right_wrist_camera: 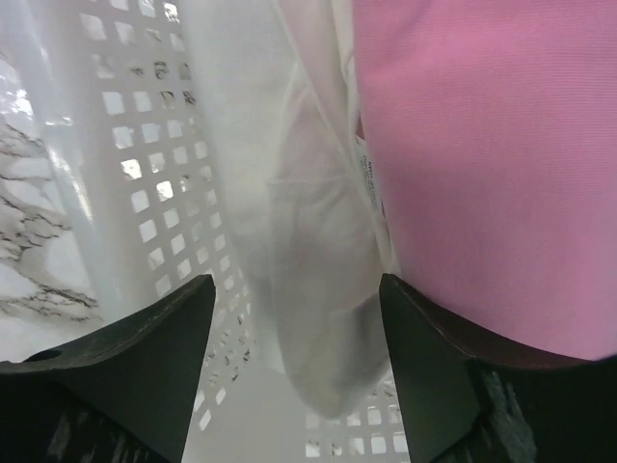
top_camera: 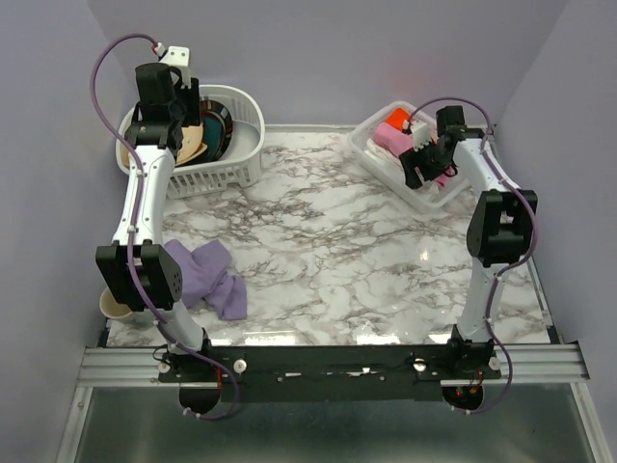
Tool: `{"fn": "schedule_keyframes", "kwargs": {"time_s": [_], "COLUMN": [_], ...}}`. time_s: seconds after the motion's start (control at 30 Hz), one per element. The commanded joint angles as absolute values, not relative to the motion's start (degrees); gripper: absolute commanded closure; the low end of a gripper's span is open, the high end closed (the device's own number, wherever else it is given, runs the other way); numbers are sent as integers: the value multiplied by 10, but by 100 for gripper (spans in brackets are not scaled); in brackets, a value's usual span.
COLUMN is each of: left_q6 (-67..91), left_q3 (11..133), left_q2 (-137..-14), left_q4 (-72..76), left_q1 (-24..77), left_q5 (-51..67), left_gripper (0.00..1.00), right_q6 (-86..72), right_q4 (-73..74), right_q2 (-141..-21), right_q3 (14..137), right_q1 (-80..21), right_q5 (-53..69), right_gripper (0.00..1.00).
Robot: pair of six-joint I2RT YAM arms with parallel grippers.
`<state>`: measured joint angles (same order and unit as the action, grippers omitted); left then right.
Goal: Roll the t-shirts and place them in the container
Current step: Move the bin to the corner of the board.
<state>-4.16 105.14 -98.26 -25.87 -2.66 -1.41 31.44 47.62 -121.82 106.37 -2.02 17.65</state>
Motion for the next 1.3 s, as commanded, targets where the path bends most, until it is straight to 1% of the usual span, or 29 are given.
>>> {"fn": "schedule_keyframes", "kwargs": {"time_s": [0.0, 0.17, 0.27, 0.4, 0.6, 0.73, 0.77, 0.8, 0.9, 0.93, 0.97, 1.03, 1.1, 1.13, 1.17, 1.27], "left_q6": [-36, -39, -40, -40, -37, -36, -36, -38, -37, -39, -38, -38, -39, -40, -40, -42], "left_q3": [1071, 1069, 1066, 1063, 1064, 1065, 1066, 1065, 1063, 1062, 1063, 1063, 1064, 1064, 1066, 1067], "left_q2": [-985, -987, -989, -989, -991, -992, -991, -991, -989, -989, -989, -990, -992, -991, -994, -996], "left_q4": [-255, -255, -254, -254, -255, -255, -255, -254, -255, -254, -255, -255, -255, -254, -254, -253], "left_q1": [-15, -2, -2, -1, -1, -2, -1, 14, 16, 16, 17, 19, 21, 25, 25, 32], "left_q5": [-1, -1, -3, -2, -2, -3, -2, -3, -3, -4, -4, -4, -4, -4, -4, -5], "left_gripper": [42, 42, 42, 42, 41, 41, 41, 41, 41, 40, 40, 40, 40, 40, 40, 40], "right_q6": [282, 285, 307, 316, 316, 280, 266, 233, 178, 162, 150, 121, 89, 76, 61, 17], "right_q4": [478, 503, 527, 540, 528, 502, 478, 466, 435, 428, 419, 412, 404, 400, 392, 382], "right_q2": [-1155, -1125, -1127, -1145, -1179, -1202, -1205, -1204, -1191, -1187, -1183, -1172, -1165, -1156, -1151, -1143], "right_q3": [1080, 1089, 1073, 1041, 1035, 1044, 1042, 1031, 1013, 995, 988, 968, 957, 952, 944, 941], "right_q1": [-24, -27, -39, -53, -69, -69, -69, -69, -69, -69, -69, -69, -69, -69, -69, -69], "right_q5": [190, 258, 272, 262, 213, 150, 116, 98, 53, 41, 23, 7, -27, -41, -73, -107], "right_gripper": [21, 22, 22, 22, 21, 32, 34, 36, 55, 72, 79, 89, 94, 99, 99, 99]}}
